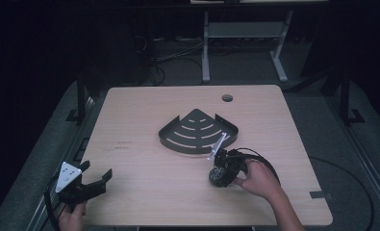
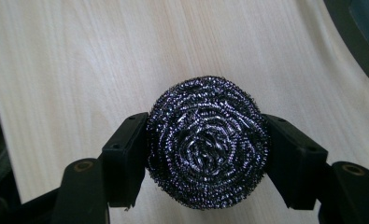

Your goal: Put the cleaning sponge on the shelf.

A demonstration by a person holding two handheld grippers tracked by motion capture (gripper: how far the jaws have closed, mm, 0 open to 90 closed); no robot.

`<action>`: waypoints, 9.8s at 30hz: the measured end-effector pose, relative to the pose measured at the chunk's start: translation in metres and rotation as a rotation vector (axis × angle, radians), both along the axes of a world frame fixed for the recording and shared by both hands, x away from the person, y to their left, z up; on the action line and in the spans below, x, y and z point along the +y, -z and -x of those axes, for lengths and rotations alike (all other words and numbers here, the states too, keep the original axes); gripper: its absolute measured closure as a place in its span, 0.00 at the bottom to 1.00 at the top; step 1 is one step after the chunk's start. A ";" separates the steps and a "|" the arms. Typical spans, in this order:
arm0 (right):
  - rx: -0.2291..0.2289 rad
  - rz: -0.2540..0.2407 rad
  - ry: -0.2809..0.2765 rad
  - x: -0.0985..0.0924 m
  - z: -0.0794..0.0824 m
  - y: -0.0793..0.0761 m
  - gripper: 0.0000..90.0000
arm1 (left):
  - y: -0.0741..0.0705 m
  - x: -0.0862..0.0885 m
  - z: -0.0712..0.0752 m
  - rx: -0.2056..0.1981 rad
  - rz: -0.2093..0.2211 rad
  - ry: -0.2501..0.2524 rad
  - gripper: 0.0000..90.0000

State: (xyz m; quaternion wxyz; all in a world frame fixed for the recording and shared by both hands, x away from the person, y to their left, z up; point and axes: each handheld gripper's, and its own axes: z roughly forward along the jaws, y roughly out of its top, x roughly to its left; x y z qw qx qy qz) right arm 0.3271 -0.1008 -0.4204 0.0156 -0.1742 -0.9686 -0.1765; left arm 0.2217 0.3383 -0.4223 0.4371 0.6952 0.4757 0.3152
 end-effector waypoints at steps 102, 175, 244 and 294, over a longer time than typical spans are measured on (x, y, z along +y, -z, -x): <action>-0.007 0.022 -0.030 0.012 -0.047 -0.079 0.39 | -0.002 -0.005 -0.002 -0.003 -0.008 0.016 0.15; 0.062 0.059 0.034 0.065 -0.152 -0.064 0.38 | -0.003 -0.006 -0.003 -0.009 -0.009 0.020 0.15; 0.066 0.011 0.213 0.038 -0.158 -0.027 0.21 | -0.003 -0.009 -0.002 -0.008 -0.018 0.024 0.15; 0.039 -0.056 0.237 -0.032 -0.078 -0.046 0.19 | -0.003 -0.014 -0.001 -0.005 -0.024 0.043 0.15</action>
